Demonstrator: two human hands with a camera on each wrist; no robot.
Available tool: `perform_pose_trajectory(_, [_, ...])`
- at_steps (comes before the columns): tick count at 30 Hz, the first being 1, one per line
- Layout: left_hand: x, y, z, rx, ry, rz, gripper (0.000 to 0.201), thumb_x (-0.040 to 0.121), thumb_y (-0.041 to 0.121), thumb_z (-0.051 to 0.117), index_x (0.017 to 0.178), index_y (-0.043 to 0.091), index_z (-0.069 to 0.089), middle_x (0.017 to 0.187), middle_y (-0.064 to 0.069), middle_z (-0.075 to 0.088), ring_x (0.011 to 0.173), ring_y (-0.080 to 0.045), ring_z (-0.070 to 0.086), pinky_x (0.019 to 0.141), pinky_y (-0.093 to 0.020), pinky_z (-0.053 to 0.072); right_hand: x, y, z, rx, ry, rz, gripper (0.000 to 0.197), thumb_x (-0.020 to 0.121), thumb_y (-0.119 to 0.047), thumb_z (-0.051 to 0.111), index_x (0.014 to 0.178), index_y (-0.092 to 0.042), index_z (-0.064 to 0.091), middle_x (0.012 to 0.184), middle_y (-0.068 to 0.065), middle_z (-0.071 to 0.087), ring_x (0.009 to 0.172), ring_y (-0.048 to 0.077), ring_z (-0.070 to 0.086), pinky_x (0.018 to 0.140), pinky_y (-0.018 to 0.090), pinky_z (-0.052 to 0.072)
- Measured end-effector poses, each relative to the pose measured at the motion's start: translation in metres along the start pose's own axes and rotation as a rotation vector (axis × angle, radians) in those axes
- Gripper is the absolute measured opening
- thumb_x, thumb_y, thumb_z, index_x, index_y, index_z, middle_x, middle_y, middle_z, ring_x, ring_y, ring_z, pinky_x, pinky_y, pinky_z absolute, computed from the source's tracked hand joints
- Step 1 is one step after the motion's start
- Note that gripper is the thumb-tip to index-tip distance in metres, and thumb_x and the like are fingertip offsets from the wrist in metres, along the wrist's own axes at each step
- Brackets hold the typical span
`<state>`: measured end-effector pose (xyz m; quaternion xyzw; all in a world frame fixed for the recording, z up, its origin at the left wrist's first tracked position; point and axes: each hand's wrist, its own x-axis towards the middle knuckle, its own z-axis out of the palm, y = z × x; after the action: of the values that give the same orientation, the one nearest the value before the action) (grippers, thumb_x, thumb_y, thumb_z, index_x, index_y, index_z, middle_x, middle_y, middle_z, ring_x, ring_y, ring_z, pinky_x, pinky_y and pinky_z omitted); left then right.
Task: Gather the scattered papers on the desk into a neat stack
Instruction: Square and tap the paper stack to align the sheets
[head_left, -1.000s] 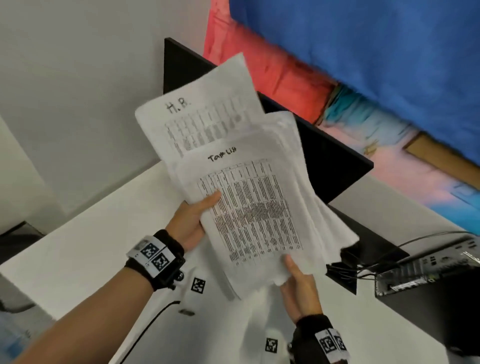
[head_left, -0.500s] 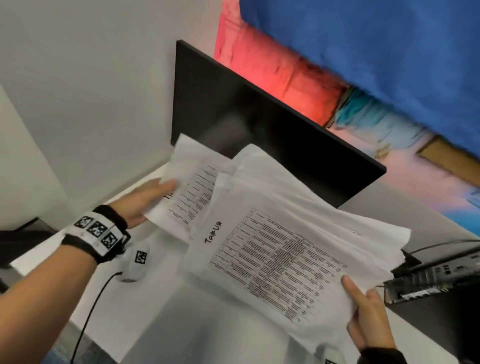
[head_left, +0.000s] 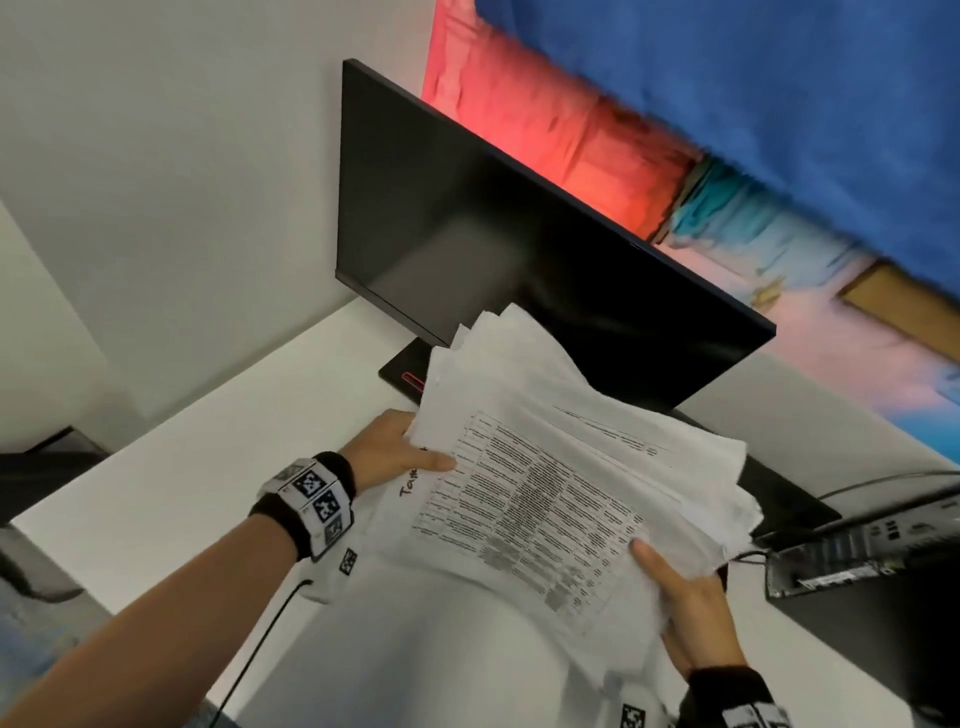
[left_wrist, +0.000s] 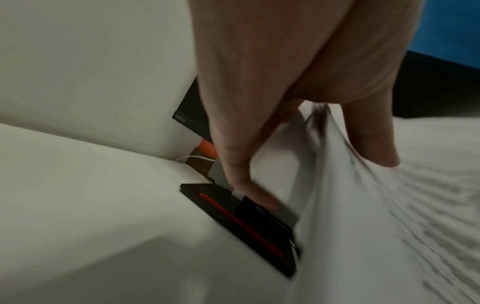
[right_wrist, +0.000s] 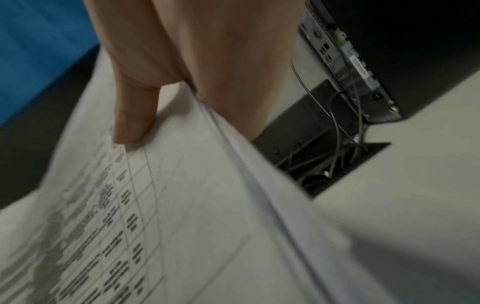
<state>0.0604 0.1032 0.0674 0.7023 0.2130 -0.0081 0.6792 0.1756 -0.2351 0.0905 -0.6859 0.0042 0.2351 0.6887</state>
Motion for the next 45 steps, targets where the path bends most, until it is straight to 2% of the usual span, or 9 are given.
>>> perform_pose_trajectory(6, [-0.010,0.005,-0.019,-0.134,0.112,0.258,0.066,0.067,0.004,0.089,0.126,0.013,0.062,0.116,-0.001,0.075,0.108,-0.013,0.072,0.083,-0.023,0.059,-0.002,-0.008,-0.026,-0.106,0.104,-0.143,0.030,0.073,-0.006,0.077,0.102,-0.014,0.076,0.098,-0.005,0.082,0.091,0.007,0.076,0.085,0.035,0.060])
perform_pose_trajectory(9, [-0.002,-0.003,-0.003,-0.039,0.095,0.259,0.073,0.063,0.010,0.092,0.128,0.014,0.059,0.119,-0.006,0.072,0.109,-0.018,0.070,0.089,-0.035,0.060,0.007,0.034,-0.023,-0.353,0.098,-0.073,0.037,0.083,0.014,0.070,0.115,-0.005,0.073,0.117,0.010,0.077,0.112,0.022,0.071,0.100,0.039,0.052])
perform_pose_trajectory(15, [0.003,-0.012,0.024,-0.166,0.314,0.144,0.026,0.076,0.025,0.084,0.097,0.009,0.079,0.095,-0.011,0.081,0.092,-0.033,0.077,0.086,-0.057,0.059,0.006,0.041,-0.001,-0.260,0.196,-0.016,0.049,0.078,-0.021,0.085,0.123,-0.016,0.069,0.113,0.001,0.075,0.109,0.020,0.067,0.099,0.038,0.047])
perform_pose_trajectory(21, [-0.019,0.021,0.017,-0.294,0.451,0.305,0.032,0.072,0.023,0.087,0.100,0.011,0.077,0.096,-0.001,0.081,0.089,-0.016,0.077,0.079,-0.033,0.063,-0.007,0.002,0.010,-0.190,0.120,-0.263,0.050,0.080,-0.006,0.079,0.127,-0.006,0.064,0.107,-0.002,0.079,0.091,-0.002,0.074,0.073,0.009,0.055])
perform_pose_trajectory(27, [-0.016,0.012,0.006,-0.284,0.521,0.363,0.048,0.066,0.043,0.076,0.104,0.016,0.067,0.102,-0.013,0.075,0.098,-0.018,0.070,0.092,-0.029,0.053,-0.010,0.014,0.014,-0.300,0.103,-0.404,0.083,0.077,0.003,0.080,0.147,-0.022,0.043,0.132,-0.004,0.065,0.115,0.005,0.066,0.097,0.025,0.056])
perform_pose_trajectory(30, [-0.009,0.016,0.010,-0.268,0.569,0.321,0.049,0.072,0.052,0.071,0.091,0.007,0.068,0.094,-0.024,0.070,0.087,-0.029,0.066,0.084,-0.031,0.052,-0.011,0.015,0.019,-0.252,0.069,-0.409,0.075,0.074,-0.004,0.082,0.140,-0.023,0.053,0.128,-0.002,0.068,0.114,0.008,0.068,0.091,0.022,0.057])
perform_pose_trajectory(36, [0.007,0.026,0.020,-0.277,0.690,0.313,0.037,0.079,0.037,0.078,0.082,0.004,0.063,0.078,-0.002,0.063,0.073,-0.012,0.058,0.076,-0.025,0.049,-0.012,0.009,0.032,-0.145,0.096,-0.399,0.033,0.083,-0.026,0.072,0.113,-0.013,0.072,0.123,0.010,0.069,0.101,-0.001,0.068,0.081,0.010,0.052])
perform_pose_trajectory(40, [0.012,0.030,0.024,-0.313,0.664,0.314,0.036,0.077,0.032,0.081,0.096,0.006,0.064,0.093,-0.002,0.068,0.084,-0.011,0.064,0.083,-0.029,0.054,-0.005,0.008,0.046,-0.040,0.234,-0.398,0.074,0.067,-0.070,0.072,0.105,-0.007,0.076,0.109,0.006,0.073,0.104,0.019,0.067,0.092,0.029,0.051])
perform_pose_trajectory(45, [0.017,0.008,-0.001,-0.182,0.361,0.385,0.089,0.054,0.036,0.089,0.132,0.016,0.050,0.134,-0.003,0.060,0.126,-0.013,0.056,0.104,-0.031,0.045,0.010,0.009,0.044,-0.100,0.324,-0.357,0.015,0.097,-0.018,0.061,0.096,-0.016,0.076,0.107,0.015,0.072,0.105,0.034,0.066,0.096,0.051,0.051])
